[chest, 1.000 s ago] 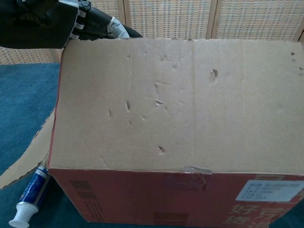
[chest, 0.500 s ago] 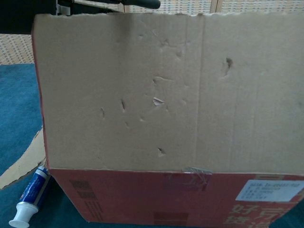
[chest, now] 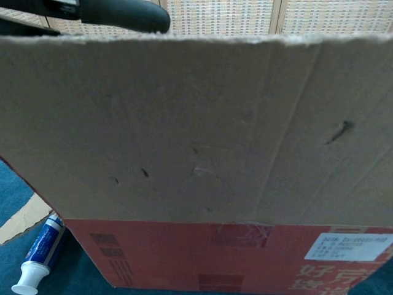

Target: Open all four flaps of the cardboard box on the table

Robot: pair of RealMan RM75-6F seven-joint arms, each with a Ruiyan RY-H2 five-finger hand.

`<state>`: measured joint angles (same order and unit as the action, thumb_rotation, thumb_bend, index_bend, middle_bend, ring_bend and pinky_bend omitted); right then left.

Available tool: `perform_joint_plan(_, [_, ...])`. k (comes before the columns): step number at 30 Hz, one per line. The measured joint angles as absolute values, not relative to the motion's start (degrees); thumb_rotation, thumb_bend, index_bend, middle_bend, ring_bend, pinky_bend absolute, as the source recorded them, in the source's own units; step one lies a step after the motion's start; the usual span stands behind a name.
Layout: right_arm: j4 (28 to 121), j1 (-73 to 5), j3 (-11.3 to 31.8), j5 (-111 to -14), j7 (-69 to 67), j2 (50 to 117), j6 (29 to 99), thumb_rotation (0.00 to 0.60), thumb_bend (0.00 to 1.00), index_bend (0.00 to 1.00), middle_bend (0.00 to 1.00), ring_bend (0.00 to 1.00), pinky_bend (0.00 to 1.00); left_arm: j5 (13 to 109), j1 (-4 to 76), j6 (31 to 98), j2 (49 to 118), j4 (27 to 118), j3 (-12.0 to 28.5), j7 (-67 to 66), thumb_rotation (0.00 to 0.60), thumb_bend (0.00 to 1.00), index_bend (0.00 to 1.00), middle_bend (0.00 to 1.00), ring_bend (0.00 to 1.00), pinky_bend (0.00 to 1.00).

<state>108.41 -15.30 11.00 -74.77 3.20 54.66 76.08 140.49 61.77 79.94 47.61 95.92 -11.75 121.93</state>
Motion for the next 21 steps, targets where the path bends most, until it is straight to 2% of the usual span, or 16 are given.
perform_joint_plan(16, [108.41,-14.97,10.91,-74.8,2.92,54.48,76.47,0.6,1.0,0.09,0.06,0.0,0.0,138.07,64.08,82.81,47.48,98.66,-18.93,118.75,0.093,0.12,0.35,0.0,0.0,0.0])
perform_joint_plan(21, [108.33,-14.88,10.85,-74.82,2.78,54.47,76.51,0.6,1.0,0.09,0.06,0.0,0.0,136.53,64.3,81.65,47.42,99.26,-19.68,115.03,0.091,0.12,0.35,0.0,0.0,0.0])
